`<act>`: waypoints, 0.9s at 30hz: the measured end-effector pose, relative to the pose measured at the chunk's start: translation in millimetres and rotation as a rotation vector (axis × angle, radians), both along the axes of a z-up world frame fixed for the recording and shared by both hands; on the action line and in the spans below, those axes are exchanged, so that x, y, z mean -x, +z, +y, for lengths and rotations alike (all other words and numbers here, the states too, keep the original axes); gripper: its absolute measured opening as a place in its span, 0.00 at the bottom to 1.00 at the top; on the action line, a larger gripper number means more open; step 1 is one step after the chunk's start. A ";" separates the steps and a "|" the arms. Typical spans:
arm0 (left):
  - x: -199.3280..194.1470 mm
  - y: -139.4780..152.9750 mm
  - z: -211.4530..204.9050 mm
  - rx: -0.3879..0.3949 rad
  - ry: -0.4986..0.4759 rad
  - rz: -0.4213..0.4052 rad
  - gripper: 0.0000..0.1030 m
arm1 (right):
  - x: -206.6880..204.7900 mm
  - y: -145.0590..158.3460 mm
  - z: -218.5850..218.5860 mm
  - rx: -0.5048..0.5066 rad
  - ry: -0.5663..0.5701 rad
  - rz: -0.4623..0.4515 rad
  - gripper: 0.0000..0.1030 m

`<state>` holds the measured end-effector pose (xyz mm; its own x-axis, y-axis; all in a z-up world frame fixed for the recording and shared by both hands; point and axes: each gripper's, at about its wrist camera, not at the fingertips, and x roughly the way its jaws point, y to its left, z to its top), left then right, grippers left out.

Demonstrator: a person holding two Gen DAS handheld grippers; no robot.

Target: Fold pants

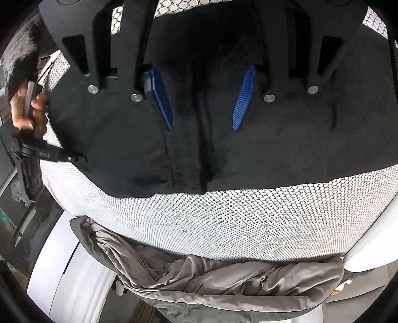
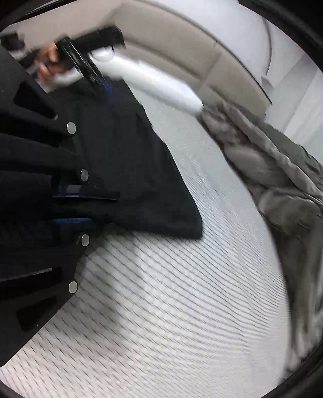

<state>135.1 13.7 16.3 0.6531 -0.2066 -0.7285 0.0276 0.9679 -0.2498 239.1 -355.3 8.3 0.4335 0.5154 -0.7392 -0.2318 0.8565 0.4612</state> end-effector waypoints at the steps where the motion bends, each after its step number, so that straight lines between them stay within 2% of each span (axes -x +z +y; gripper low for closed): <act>1: 0.6 -0.5 -0.2 -0.006 -0.001 0.000 0.46 | -7.2 -1.1 2.0 0.067 -0.024 -0.008 0.22; 2: 1.1 -0.8 -1.5 -0.016 -0.002 -0.001 0.46 | -10.1 -5.7 3.5 0.101 -0.023 0.010 0.25; 4: 2.9 0.3 -5.4 -0.038 -0.005 -0.006 0.46 | -10.5 -12.0 1.3 0.074 -0.010 0.058 0.27; 12: 10.2 8.4 -25.9 -0.081 -0.072 -0.043 0.46 | 41.3 -1.7 -14.7 0.118 0.091 0.045 0.30; 17: 10.1 8.7 -36.0 -0.114 -0.084 -0.047 0.46 | 80.0 2.5 -21.8 0.256 0.189 -0.022 0.32; 21: 10.4 15.5 -48.3 -0.154 -0.056 -0.096 0.46 | 99.0 21.7 -32.6 0.268 0.121 -0.108 0.33; 24: 8.4 14.9 -74.9 -0.128 -0.131 -0.108 0.47 | 99.3 30.1 2.2 0.255 0.126 -0.194 0.33; 26: 6.4 7.0 -96.2 -0.168 -0.204 -0.079 0.53 | 84.0 29.9 43.8 0.269 0.169 -0.215 0.33; 27: 5.8 -1.1 -111.9 -0.221 -0.257 -0.049 0.53 | 85.7 26.6 58.8 0.276 0.202 -0.223 0.33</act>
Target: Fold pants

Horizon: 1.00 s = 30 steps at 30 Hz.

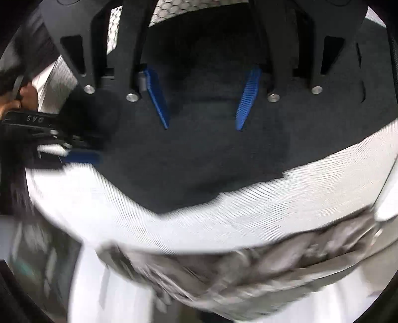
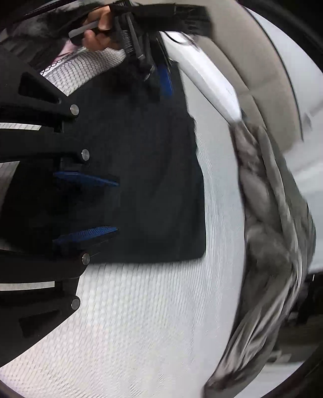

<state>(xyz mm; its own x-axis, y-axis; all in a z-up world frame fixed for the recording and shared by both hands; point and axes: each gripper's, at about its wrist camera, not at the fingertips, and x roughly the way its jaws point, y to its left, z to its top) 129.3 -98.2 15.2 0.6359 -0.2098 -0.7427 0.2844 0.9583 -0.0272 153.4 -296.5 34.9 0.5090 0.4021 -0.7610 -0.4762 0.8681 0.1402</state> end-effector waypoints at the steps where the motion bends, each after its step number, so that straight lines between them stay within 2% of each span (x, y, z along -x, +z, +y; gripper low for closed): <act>1: -0.4 -5.9 -9.3 -0.035 -0.035 0.020 0.53 | 2.7 -5.0 16.0 0.021 0.036 -0.004 0.33; 2: 0.8 -13.1 -18.2 -0.080 -0.071 0.041 0.54 | 3.2 -11.8 31.4 0.045 0.071 0.001 0.34; 4: 5.4 -21.0 -25.3 -0.152 -0.100 0.032 0.54 | 9.9 -25.0 52.4 0.140 0.146 -0.003 0.34; 5: 7.4 -22.3 -23.8 -0.155 -0.112 0.032 0.54 | 13.5 -28.7 55.4 0.172 0.165 -0.033 0.34; 7: 10.3 -22.7 -11.8 -0.118 -0.118 0.048 0.54 | 19.3 -28.5 47.2 0.217 0.188 -0.070 0.34; 8: 11.6 -22.2 -2.7 -0.085 -0.121 0.063 0.54 | 19.1 -26.6 37.3 0.230 0.166 -0.071 0.34; 11: 15.5 -23.7 17.0 -0.054 -0.106 0.086 0.58 | 13.7 -23.2 -12.0 0.280 0.050 -0.066 0.35; 14: 19.4 -17.9 21.3 -0.081 -0.089 0.076 0.58 | 8.0 -14.5 -56.8 0.213 -0.037 -0.008 0.35; 16: 21.5 -8.0 24.2 -0.062 -0.068 0.051 0.58 | 6.3 -3.7 -66.5 0.137 -0.057 -0.008 0.36; 19: 16.5 9.1 26.8 0.019 -0.055 -0.014 0.58 | 3.9 8.8 -44.6 0.083 -0.048 -0.073 0.35; 22: 4.1 10.3 19.4 0.054 -0.029 -0.015 0.58 | -9.8 3.3 -1.8 0.063 -0.024 -0.060 0.36; 24: -10.2 -1.2 14.4 0.045 -0.005 0.035 0.58 | -16.2 -6.0 26.5 0.080 0.020 -0.030 0.36; 26: -18.3 -14.3 10.9 0.017 -0.002 0.072 0.58 | -17.9 -21.8 46.9 0.138 0.058 -0.007 0.35; 30: -12.4 -15.9 9.7 -0.031 -0.044 0.047 0.58 | -13.7 -30.1 33.2 0.241 0.034 -0.027 0.35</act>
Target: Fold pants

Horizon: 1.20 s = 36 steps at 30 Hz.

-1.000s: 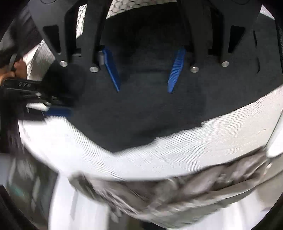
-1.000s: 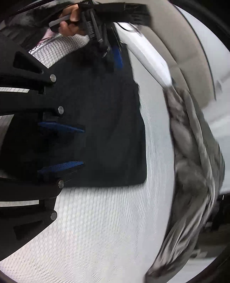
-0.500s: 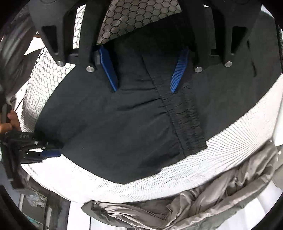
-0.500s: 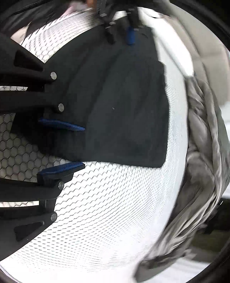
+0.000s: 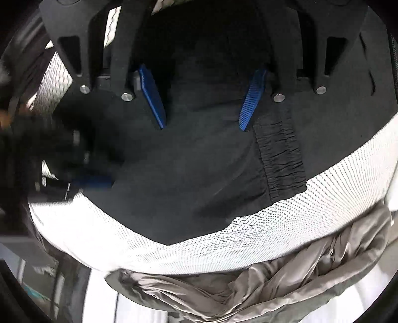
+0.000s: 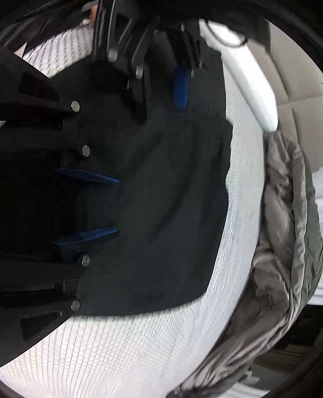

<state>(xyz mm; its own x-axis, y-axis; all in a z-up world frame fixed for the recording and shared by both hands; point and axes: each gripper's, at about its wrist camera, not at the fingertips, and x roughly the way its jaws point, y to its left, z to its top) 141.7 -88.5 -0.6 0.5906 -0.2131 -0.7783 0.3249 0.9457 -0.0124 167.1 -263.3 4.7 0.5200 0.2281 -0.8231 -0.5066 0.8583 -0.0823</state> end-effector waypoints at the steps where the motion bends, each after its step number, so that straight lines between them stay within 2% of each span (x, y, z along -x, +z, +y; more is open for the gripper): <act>1: 3.3 -0.9 2.5 -0.009 0.007 0.000 0.58 | -2.1 -0.7 -10.3 0.041 -0.042 -0.020 0.35; 2: 5.4 -1.2 7.9 0.000 0.012 0.006 0.58 | -4.3 -1.2 -23.3 0.065 -0.078 -0.035 0.35; 4: 8.3 0.1 16.7 0.034 0.026 0.012 0.58 | -7.4 0.3 -46.6 0.016 -0.111 -0.012 0.35; 6: 8.4 3.9 22.8 0.032 0.061 0.006 0.58 | -7.2 1.5 -58.4 -0.005 -0.130 -0.010 0.35; 9: 9.8 18.7 32.4 0.079 0.093 -0.047 0.58 | -3.0 9.6 -60.6 -0.062 -0.128 -0.019 0.36; 12: 1.5 30.3 33.7 0.130 0.117 -0.082 0.58 | -5.0 17.6 -46.3 -0.166 -0.096 -0.004 0.36; 15: -15.2 21.2 26.1 0.112 0.129 -0.044 0.55 | -8.2 17.1 -16.2 -0.202 -0.066 0.022 0.36; 16: -22.0 14.0 23.9 0.094 0.132 -0.015 0.50 | -11.9 13.3 -6.3 -0.207 -0.055 0.045 0.36; 17: -28.3 5.4 22.9 0.068 0.141 0.019 0.44 | -15.0 10.0 0.5 -0.199 -0.047 0.059 0.36; 18: -30.2 1.1 21.8 0.057 0.147 0.024 0.44 | -17.3 4.8 6.5 -0.177 -0.036 0.072 0.36; 21: -27.2 -0.5 28.8 0.090 0.114 0.019 0.45 | -21.8 -1.7 10.5 -0.082 -0.025 0.042 0.36; 25: -17.3 -4.2 42.1 0.044 0.158 0.007 0.45 | -24.9 -3.9 -25.6 0.086 -0.178 -0.063 0.36; 26: -16.2 -5.4 46.0 0.053 0.169 0.014 0.45 | -26.2 -4.2 -35.6 0.082 -0.207 -0.061 0.38; 29: -16.2 -1.6 57.4 0.096 0.198 0.031 0.45 | -31.6 -1.5 -61.9 -0.075 -0.256 0.009 0.38; 32: -10.9 13.9 61.8 0.099 0.235 -0.027 0.45 | -27.3 9.2 -60.6 -0.097 -0.261 -0.029 0.38; 36: -18.1 28.5 54.5 0.186 0.197 -0.067 0.45 | -26.2 23.6 -34.6 -0.155 -0.203 -0.043 0.38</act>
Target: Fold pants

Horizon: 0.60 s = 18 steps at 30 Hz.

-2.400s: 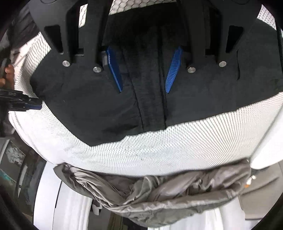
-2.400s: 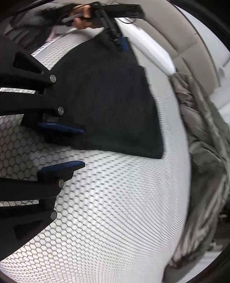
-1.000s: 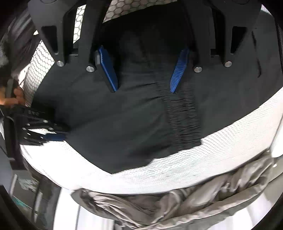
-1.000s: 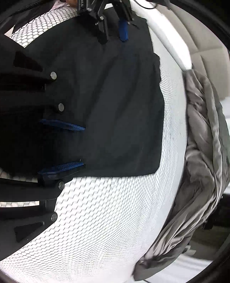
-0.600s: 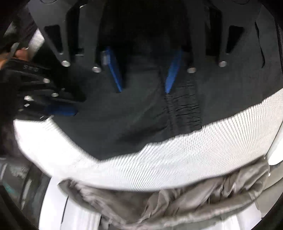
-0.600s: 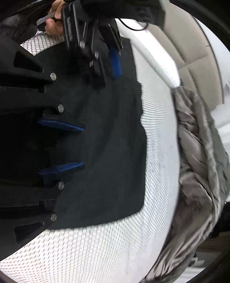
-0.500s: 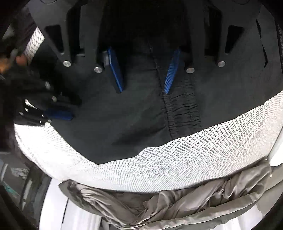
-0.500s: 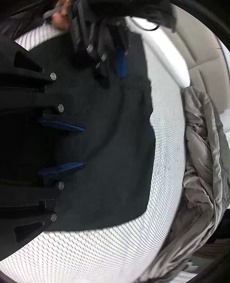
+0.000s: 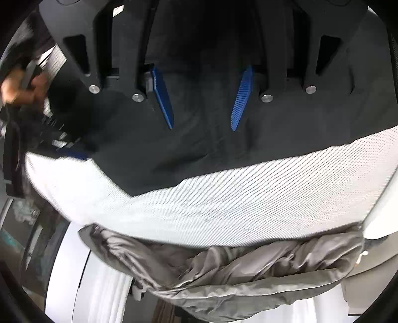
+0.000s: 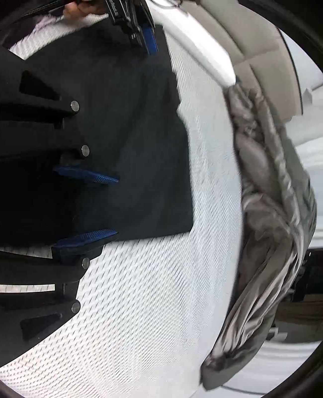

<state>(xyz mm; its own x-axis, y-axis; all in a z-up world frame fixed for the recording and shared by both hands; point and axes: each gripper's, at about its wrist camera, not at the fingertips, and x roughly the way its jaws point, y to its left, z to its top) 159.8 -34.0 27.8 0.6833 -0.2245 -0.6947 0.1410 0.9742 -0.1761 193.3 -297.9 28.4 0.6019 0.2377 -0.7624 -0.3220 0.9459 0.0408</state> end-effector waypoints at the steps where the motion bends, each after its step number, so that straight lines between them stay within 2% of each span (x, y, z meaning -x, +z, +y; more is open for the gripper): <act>1: -5.5 0.0 -4.9 0.000 -0.010 0.002 0.45 | -0.4 1.3 11.9 -0.021 0.029 0.007 0.38; 3: -17.0 -4.1 -16.1 -0.025 -0.025 0.018 0.45 | -3.6 -0.6 32.5 -0.040 0.080 0.024 0.38; 5: -34.6 -17.0 -29.2 -0.084 -0.043 0.075 0.45 | -9.2 -7.4 56.7 -0.028 0.132 0.045 0.38; 7: -45.3 -33.4 -32.9 -0.135 -0.034 0.116 0.45 | -19.4 -22.1 69.1 -0.013 0.144 0.112 0.38; 9: -46.2 -37.3 -29.9 -0.117 -0.045 0.109 0.45 | -23.1 -30.5 72.3 0.006 0.127 0.136 0.38; 12: -38.7 -37.0 -22.6 -0.098 -0.060 0.093 0.44 | -26.0 -27.4 63.2 0.134 0.068 0.073 0.38; 13: -35.2 -37.9 -20.9 -0.106 -0.055 0.088 0.45 | -26.8 -27.8 57.7 0.213 0.035 0.036 0.38; 14: -32.7 -38.0 -19.4 -0.121 -0.046 0.085 0.45 | -27.7 -28.3 50.4 0.236 0.013 0.026 0.38; 18: -32.0 -37.6 -9.1 -0.104 -0.009 0.098 0.46 | -32.7 -24.4 21.4 0.093 -0.031 0.071 0.38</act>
